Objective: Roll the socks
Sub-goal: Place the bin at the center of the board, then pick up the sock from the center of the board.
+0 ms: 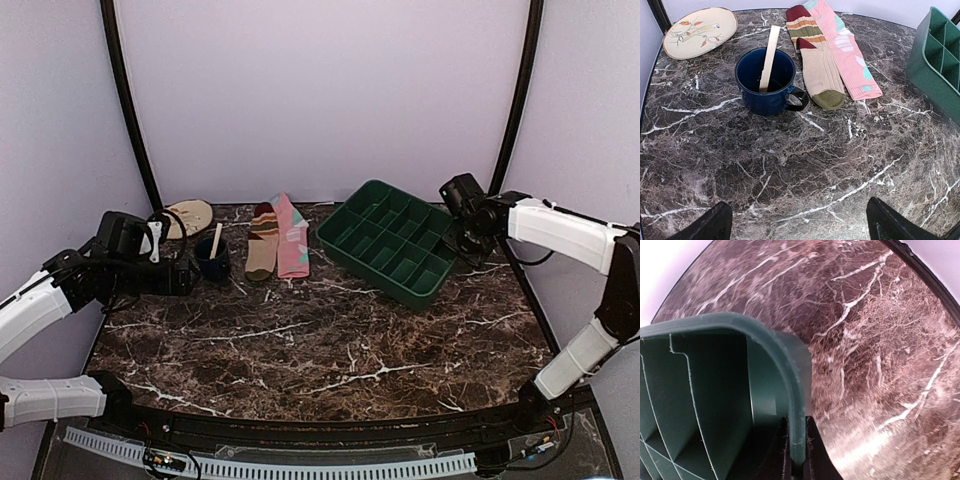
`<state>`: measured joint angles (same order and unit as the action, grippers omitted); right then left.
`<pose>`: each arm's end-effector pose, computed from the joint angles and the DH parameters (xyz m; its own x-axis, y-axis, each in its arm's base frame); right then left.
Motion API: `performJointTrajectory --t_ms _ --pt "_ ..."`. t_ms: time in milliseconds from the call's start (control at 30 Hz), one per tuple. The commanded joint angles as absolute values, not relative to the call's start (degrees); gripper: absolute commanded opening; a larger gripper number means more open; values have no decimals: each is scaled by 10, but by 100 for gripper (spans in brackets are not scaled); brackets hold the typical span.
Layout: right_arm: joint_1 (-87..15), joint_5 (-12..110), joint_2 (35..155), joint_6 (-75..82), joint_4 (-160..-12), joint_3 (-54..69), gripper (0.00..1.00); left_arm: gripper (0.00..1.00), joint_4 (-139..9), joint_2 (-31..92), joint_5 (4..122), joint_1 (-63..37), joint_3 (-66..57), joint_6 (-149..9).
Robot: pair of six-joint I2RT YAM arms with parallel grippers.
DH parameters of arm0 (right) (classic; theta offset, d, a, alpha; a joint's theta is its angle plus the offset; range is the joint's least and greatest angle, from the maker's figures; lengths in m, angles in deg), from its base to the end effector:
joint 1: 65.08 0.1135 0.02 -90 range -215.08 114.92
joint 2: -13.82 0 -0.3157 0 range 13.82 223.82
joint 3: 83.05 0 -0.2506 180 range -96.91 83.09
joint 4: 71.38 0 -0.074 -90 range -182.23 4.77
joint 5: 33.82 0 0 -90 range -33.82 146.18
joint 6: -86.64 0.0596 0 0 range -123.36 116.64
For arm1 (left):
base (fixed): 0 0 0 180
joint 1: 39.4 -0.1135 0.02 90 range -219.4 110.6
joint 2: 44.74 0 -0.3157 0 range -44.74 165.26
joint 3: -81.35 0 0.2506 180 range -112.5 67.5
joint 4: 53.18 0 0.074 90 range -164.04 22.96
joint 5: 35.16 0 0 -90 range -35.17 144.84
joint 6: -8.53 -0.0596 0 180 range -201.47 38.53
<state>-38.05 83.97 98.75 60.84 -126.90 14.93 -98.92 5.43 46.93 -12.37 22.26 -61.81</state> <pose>0.2876 0.1155 0.3073 -0.4965 0.6408 -0.5855 0.6029 0.7399 0.2985 0.1568 -0.0708 0.3151 -0.6211 -0.0572 -0.7816 0.1519 0.9696 -0.1917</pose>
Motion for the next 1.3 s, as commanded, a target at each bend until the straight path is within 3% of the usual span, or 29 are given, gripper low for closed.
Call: performJointTrajectory --t_ms 0,267,467,567,633,733,933,1133,1267 --pt "-397 867 1036 701 -1159 139 0 96 -998 60 474 -113 216 -627" --pt "-399 887 1178 851 -1147 54 0 95 -1014 79 464 -84 201 -625" --pt "-397 893 1224 880 -1176 2 1 95 -1023 92 448 -56 180 -619" --pt "-397 899 1215 854 -1169 11 31 95 -1023 98 441 -45 176 -615" --pt "-395 906 1202 822 -1162 22 43 95 -1020 103 438 -45 175 -614" --pt "-389 920 1176 791 -1160 41 54 95 -1012 110 438 -28 175 -613" --pt "-336 958 1130 634 -1146 31 66 96 -1001 128 430 -22 160 -613" --pt "-229 966 1183 428 -1157 -103 66 96 -998 131 424 -20 149 -605" --pt "-179 901 1257 264 -1121 -179 65 95 -1002 127 424 -19 154 -603"
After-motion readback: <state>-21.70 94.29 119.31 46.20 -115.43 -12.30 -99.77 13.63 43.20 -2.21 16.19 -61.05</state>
